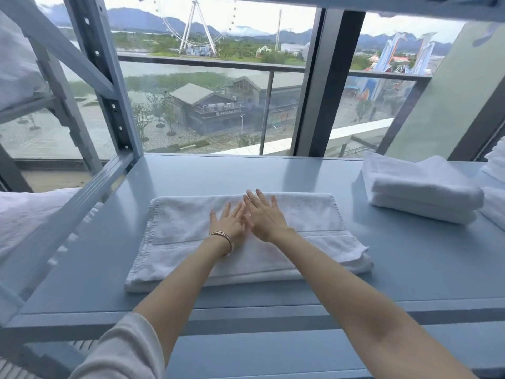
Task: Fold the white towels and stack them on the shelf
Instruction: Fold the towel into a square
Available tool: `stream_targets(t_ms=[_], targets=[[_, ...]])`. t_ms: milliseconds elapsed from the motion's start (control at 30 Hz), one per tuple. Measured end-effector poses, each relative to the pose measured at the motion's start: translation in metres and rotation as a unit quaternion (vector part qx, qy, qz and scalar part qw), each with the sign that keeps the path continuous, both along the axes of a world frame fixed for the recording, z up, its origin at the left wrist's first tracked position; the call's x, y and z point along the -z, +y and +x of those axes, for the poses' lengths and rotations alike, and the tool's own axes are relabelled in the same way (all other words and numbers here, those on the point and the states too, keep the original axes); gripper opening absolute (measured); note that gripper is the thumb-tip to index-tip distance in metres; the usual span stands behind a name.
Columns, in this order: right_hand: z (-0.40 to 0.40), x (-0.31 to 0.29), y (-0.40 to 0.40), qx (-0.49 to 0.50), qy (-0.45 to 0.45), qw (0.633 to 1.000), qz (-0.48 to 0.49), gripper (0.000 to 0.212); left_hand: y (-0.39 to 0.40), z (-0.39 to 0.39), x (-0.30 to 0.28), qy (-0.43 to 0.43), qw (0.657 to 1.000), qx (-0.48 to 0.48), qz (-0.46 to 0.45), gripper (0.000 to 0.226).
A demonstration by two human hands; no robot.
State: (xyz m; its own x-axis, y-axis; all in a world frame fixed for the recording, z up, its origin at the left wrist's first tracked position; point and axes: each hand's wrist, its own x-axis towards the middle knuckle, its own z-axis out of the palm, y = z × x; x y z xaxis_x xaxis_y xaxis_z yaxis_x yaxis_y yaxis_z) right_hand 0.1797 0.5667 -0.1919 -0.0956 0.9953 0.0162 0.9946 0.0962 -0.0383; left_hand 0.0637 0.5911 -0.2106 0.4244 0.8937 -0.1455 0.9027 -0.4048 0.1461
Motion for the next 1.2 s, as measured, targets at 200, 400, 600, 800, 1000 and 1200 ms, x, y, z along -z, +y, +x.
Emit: stream_targets(t_ms=[200, 400, 600, 800, 1000, 1200], targets=[[0.022, 0.020, 0.019, 0.061, 0.027, 0.997, -0.049, 0.060, 0.029, -0.019, 0.003, -0.001, 0.998, 0.046, 0.036, 0.048], [0.070, 0.021, 0.007, 0.134, 0.049, 0.989, -0.043, 0.053, 0.058, -0.071, 0.005, 0.001, 0.999, -0.002, 0.039, 0.053], [0.138, 0.017, -0.021, 0.278, 0.029, 0.958, -0.060, 0.056, 0.065, -0.117, 0.005, 0.061, 0.993, -0.085, 0.057, 0.056], [0.032, 0.024, -0.023, 0.105, 0.038, 0.993, -0.050, 0.058, 0.012, -0.017, 0.000, 0.027, 0.990, 0.125, 0.061, 0.057], [0.114, 0.029, -0.076, 0.213, 0.023, 0.975, -0.053, 0.052, 0.042, -0.089, 0.013, 0.021, 0.998, 0.044, 0.051, 0.061], [0.090, 0.014, -0.082, 0.239, -0.021, 0.969, -0.060, 0.057, 0.043, -0.128, 0.014, 0.018, 0.998, -0.036, 0.054, 0.053]])
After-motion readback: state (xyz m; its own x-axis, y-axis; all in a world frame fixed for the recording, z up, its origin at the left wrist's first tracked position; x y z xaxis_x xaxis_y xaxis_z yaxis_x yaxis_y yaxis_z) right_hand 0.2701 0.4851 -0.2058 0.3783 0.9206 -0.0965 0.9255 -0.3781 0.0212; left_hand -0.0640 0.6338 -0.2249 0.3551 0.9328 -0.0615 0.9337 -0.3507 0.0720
